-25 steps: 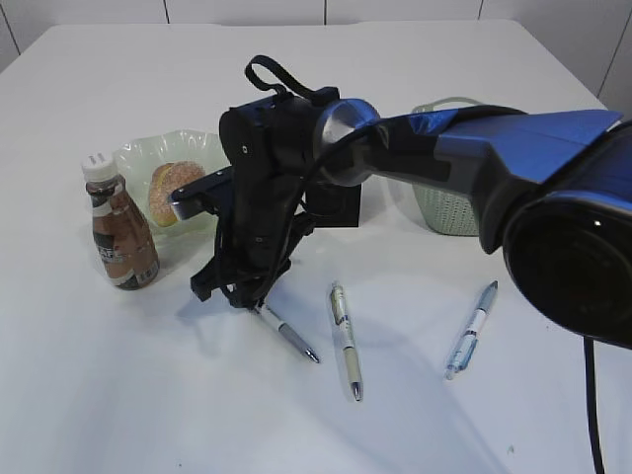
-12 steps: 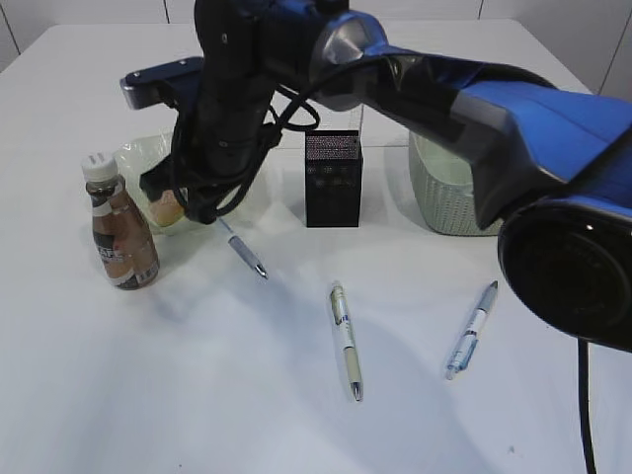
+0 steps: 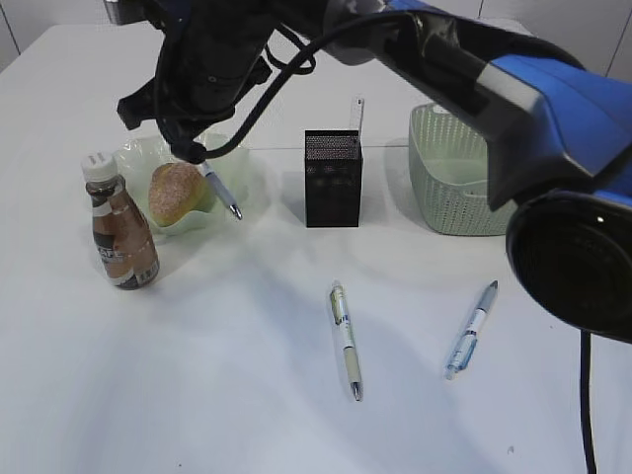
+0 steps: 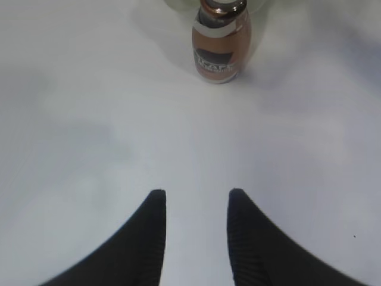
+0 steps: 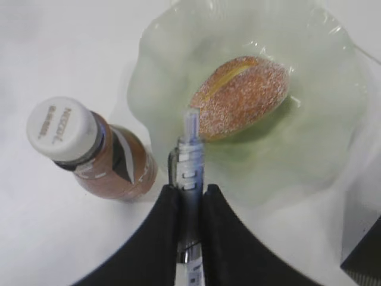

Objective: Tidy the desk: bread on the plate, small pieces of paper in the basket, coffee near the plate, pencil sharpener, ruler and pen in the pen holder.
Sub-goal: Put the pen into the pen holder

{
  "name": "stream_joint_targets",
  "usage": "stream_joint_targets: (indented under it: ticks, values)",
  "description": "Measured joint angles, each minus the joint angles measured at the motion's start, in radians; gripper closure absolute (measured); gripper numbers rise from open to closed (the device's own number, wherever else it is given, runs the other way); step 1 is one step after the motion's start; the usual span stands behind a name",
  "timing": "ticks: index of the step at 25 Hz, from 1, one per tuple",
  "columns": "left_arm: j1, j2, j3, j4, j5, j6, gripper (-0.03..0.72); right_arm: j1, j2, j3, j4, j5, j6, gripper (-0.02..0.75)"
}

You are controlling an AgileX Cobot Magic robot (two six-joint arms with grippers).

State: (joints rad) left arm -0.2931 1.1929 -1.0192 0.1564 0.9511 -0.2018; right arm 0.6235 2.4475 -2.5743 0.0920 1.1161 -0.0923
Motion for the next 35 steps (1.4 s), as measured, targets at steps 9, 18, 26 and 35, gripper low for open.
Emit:
stream_joint_targets:
  ticks: [9, 18, 26, 35]
  values:
    - [0.000, 0.000, 0.002, 0.000, -0.018, 0.000, 0.447, -0.060, -0.007, -0.119, 0.002, -0.002, 0.000, 0.661]
    - [0.000, 0.000, 0.002, 0.000, -0.027, 0.000, 0.447, -0.182, -0.009, -0.203, 0.050, -0.017, 0.000, 0.661]
    - [0.000, 0.000, 0.002, 0.000, -0.041, 0.000, 0.447, -0.271, -0.009, -0.203, 0.065, -0.146, -0.052, 0.661]
    - [0.000, 0.000, 0.002, 0.000, -0.053, -0.002, 0.447, -0.271, 0.066, -0.203, 0.076, -0.246, -0.121, 0.661]
